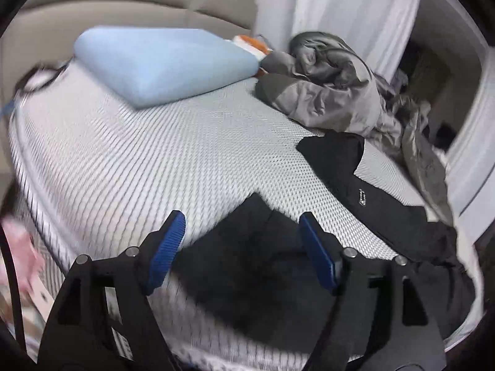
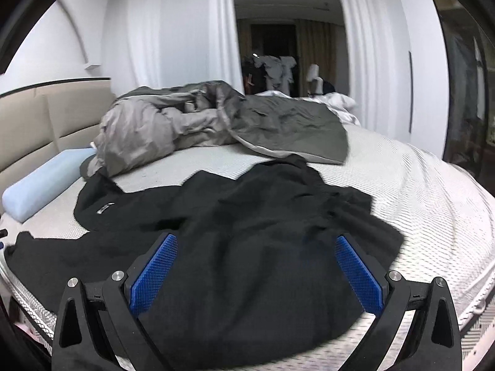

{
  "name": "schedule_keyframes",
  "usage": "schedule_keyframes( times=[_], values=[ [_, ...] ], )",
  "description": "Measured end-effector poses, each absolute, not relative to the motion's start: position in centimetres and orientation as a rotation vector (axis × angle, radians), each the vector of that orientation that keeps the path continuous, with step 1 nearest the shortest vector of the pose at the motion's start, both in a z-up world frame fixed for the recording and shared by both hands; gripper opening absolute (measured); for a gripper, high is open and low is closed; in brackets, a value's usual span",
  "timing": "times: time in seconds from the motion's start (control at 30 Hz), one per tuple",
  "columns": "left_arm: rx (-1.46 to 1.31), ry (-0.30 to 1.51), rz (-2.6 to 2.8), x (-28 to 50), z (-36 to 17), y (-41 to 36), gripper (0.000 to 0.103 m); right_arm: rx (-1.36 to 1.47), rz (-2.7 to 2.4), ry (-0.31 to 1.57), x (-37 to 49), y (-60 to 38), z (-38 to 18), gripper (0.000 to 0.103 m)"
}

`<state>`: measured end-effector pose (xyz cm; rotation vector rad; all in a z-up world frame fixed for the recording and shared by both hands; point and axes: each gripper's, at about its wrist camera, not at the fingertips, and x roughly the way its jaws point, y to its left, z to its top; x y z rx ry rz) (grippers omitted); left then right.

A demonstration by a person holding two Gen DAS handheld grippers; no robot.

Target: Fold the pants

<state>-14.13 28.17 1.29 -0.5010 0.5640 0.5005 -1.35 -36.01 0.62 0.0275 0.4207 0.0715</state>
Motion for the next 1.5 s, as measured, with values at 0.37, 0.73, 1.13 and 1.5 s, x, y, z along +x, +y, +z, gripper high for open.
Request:
schedule_keyframes(
  times=[0.37,0.73,1.13,1.5],
  values=[
    [-0.374,0.957,0.379,-6.0,-2.9,30.3,0.037,0.012,-0.073,0.504,-2.1,-43.2,-0.3,0.103],
    [-0.548,0.546,0.475,-10.4,2.9,31.7,0.028,-0.004,-0.133,0.531,-1.7,-45.0,-1.3,0.103],
    [-0.483,0.585,0.536,-11.9,3.9,29.2,0.101,0.277,-0.062,0.656,-0.2,-50.5,-2.8,0.103],
    [-0.407,0.577,0.331,-12.8,6.2,19.1,0.102,0.485,0.064,0.808,8.5,-50.4,-6.0,0.039]
  ],
)
